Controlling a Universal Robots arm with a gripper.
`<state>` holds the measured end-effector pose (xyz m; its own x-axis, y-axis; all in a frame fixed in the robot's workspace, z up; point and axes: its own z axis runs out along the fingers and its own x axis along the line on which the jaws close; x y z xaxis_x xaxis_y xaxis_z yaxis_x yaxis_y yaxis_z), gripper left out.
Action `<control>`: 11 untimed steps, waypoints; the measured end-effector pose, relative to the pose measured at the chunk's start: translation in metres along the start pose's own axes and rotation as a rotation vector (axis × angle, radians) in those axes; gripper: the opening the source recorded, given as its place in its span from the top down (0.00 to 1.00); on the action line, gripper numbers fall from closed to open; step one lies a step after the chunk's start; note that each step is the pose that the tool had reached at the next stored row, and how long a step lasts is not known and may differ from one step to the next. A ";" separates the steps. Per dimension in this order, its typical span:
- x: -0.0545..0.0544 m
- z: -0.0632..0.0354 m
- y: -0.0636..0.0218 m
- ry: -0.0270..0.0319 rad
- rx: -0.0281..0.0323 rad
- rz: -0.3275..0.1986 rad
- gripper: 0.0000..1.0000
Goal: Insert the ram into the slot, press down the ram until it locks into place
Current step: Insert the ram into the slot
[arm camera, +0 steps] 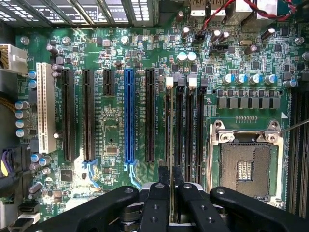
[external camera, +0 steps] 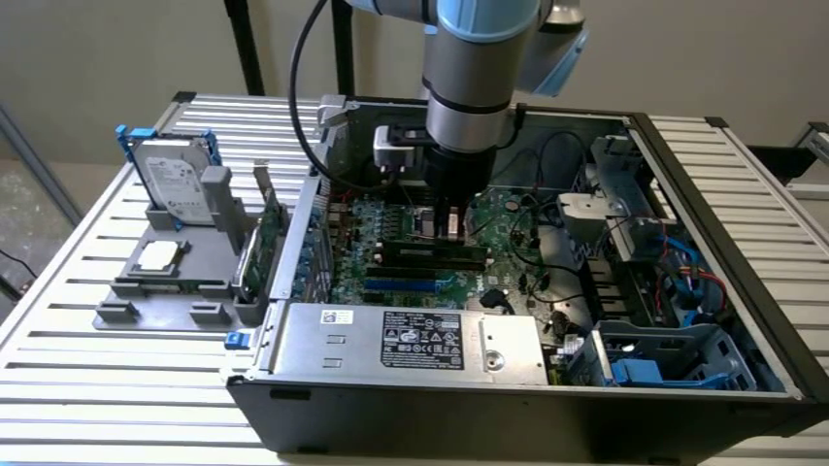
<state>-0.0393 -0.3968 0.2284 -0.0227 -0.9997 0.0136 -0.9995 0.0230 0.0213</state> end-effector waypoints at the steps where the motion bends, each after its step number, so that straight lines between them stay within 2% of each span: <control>1: 0.000 0.0003 0.0004 -0.0001 0.0009 0.000 0.86; 11: 0.000 0.0032 0.0019 -0.0002 0.0084 0.000 0.86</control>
<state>-0.0412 -0.3968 0.2252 -0.0227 -0.9997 0.0133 -0.9997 0.0229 0.0129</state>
